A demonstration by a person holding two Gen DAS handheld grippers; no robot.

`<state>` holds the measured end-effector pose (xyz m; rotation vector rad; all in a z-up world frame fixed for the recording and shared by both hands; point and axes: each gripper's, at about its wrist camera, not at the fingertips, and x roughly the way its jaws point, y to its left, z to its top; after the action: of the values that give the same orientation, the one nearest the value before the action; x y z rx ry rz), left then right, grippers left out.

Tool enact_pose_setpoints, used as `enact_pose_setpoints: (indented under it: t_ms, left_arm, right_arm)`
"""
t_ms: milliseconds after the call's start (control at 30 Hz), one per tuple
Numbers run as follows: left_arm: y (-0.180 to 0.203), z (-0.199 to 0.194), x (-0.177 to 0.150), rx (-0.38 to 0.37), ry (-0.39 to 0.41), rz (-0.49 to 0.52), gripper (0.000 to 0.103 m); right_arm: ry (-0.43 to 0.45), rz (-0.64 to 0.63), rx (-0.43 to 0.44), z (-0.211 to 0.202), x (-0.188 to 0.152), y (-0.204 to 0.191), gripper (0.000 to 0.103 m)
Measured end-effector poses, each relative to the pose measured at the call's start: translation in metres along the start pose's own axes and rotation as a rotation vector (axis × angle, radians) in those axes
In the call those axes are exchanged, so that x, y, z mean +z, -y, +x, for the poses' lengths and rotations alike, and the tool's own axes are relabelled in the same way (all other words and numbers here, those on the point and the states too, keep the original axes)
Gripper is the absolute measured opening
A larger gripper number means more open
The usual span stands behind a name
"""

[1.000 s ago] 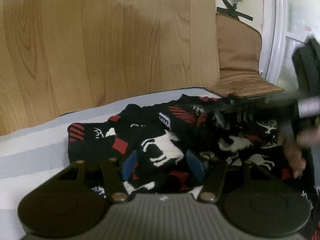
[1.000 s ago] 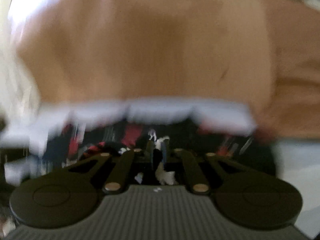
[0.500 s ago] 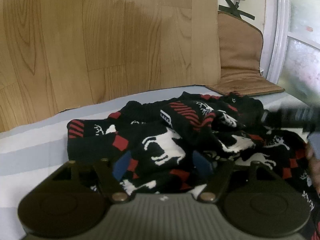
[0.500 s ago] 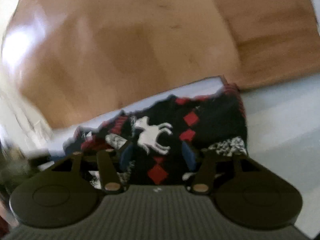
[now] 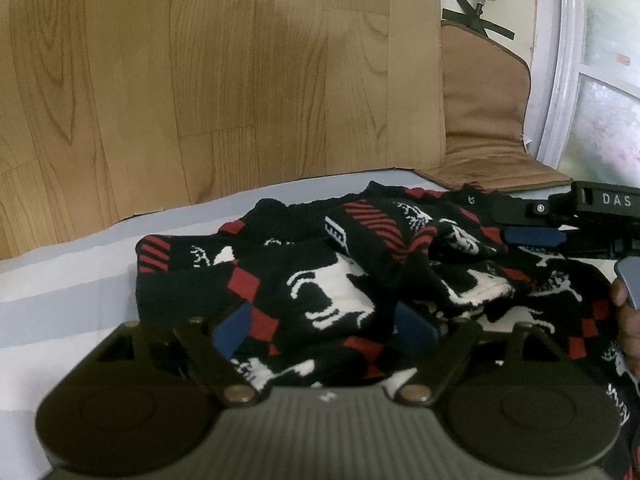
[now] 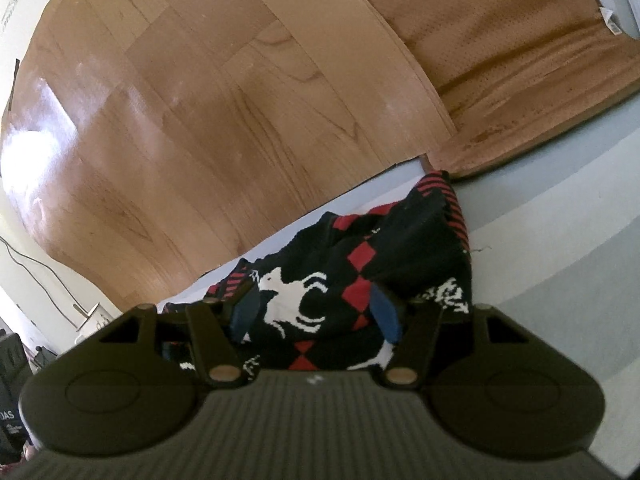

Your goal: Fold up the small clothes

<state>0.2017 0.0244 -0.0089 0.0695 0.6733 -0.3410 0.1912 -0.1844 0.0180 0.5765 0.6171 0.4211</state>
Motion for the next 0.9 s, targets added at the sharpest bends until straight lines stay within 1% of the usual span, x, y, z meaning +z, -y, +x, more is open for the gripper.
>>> enact_pose_setpoints:
  t_ms: [900]
  left_arm:
    - [0.0008,0.0004,0.0002,0.002,-0.001,0.0,0.086]
  right_arm:
    - [0.004,0.004,0.003,-0.0007,0.0004,0.0004,0.064]
